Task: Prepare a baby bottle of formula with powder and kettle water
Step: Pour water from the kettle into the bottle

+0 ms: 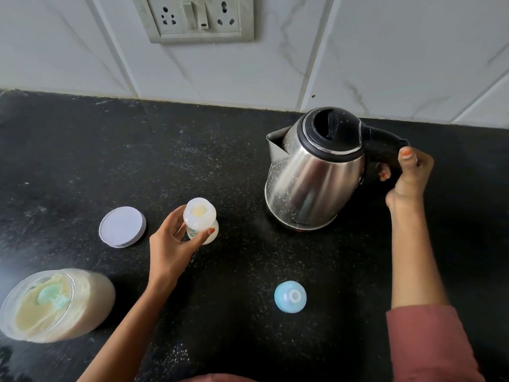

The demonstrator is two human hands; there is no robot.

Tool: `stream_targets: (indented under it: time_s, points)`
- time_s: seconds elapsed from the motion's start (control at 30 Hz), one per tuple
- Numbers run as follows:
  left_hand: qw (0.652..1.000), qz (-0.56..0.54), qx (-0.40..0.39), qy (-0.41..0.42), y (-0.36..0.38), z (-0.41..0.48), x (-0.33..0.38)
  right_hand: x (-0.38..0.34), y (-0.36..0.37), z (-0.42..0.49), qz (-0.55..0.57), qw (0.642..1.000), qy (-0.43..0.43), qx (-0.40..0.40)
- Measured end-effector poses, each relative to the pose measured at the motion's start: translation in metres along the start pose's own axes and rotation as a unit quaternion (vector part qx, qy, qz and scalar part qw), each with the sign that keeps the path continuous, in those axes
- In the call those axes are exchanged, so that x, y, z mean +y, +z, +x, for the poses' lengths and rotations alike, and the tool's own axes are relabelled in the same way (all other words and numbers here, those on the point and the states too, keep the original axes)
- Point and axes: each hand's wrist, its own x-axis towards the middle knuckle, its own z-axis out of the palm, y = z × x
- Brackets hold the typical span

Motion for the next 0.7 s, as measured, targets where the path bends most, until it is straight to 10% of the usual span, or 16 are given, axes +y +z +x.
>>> stream_targets:
  time_s: [0.7]
  points:
    - [1.000,-0.022,0.003,-0.013,-0.001,-0.004,-0.004,-0.006,-0.015,-0.006,-0.100,0.994,0.044,-0.032]
